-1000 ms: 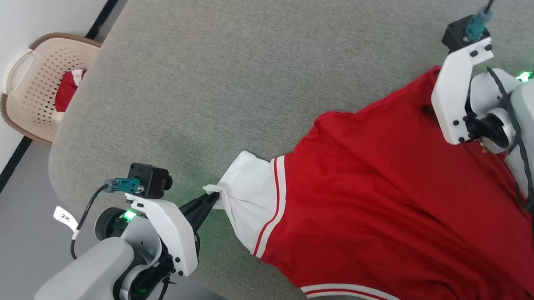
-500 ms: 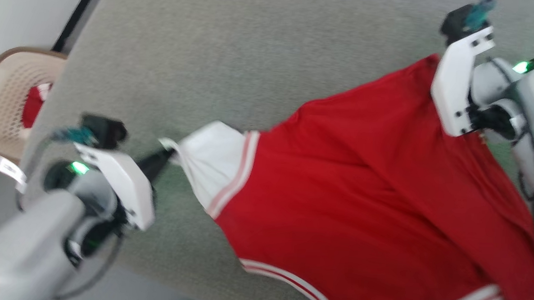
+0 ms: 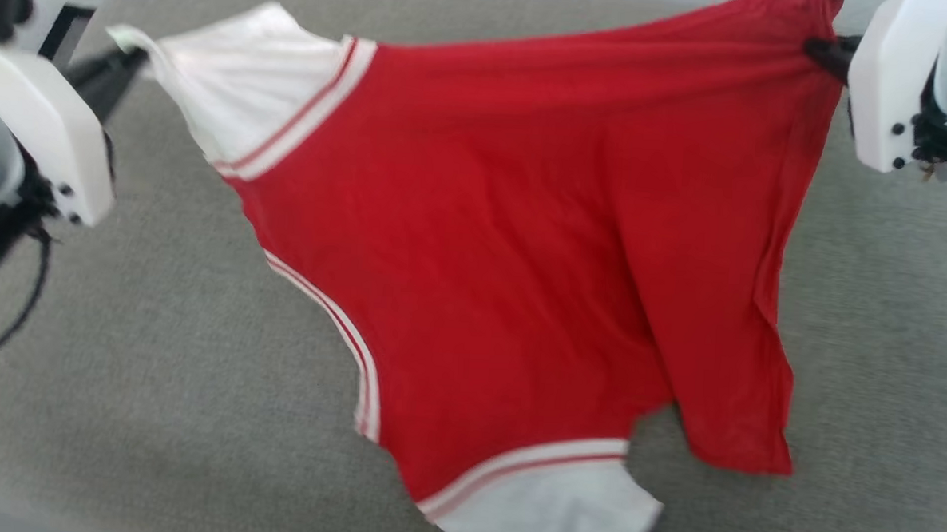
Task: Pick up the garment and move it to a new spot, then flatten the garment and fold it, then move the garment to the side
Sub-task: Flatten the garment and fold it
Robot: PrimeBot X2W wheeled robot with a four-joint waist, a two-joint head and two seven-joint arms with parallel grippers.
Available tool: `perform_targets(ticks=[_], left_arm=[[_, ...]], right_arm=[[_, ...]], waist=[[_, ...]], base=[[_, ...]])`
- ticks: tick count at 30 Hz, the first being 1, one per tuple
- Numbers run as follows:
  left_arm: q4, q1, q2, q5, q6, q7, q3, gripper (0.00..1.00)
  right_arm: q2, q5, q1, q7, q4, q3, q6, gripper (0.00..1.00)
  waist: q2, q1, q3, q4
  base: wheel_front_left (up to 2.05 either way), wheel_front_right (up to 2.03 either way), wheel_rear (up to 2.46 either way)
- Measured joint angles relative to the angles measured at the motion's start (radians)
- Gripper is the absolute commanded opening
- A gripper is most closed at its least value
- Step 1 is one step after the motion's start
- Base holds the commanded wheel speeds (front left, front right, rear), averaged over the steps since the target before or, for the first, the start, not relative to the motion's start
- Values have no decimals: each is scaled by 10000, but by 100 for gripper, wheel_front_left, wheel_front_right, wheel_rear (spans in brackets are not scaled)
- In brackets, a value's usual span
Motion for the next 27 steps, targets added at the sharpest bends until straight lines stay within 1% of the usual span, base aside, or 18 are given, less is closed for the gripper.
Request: perform_targets(ticks=[3,9,12,16,18,22,25,27], left_arm=[[79,-520,130,71,-58,359,44,0],[422,-1655,115,209,-270,685,198,0],[759,-2154,-61,272,-420,861,182,0],[1425,-2880,-506,600,-713,834,61,0],[1948,-3399,-876,840,-803,405,67,0],[3336,-4705,-1685,1837,-836,-1398,142,0],[4322,-5771,-2249,2644,-901,-2832,109,0],[4926,-6380,-2525,3055,-901,-3628,81,0]], right_arm=[[-157,-27,121,150,-491,-368,0,0],[-199,-140,394,633,-1325,-1294,2,0],[-121,-309,465,802,-1624,-1701,4,0],[46,-886,466,780,-1764,-2021,2,0],[293,-1168,265,562,-1542,-2224,2,0],[834,-2207,-559,-100,-769,-2393,4,0],[1292,-3264,-1518,-1218,-2,-2688,4,0],[1647,-4013,-2092,-2280,518,-3028,4,0]], waist=[[0,0,-277,-271],[0,0,-720,-732],[1,0,-841,-934],[0,1,-816,-1108],[0,0,-672,-1139],[0,0,-268,-1200],[0,1,123,-1247],[0,0,375,-1277]], base=[[0,0,0],[0,0,0],[0,0,0],[0,0,0],[0,0,0],[0,0,0],[0,0,0],[0,0,0]])
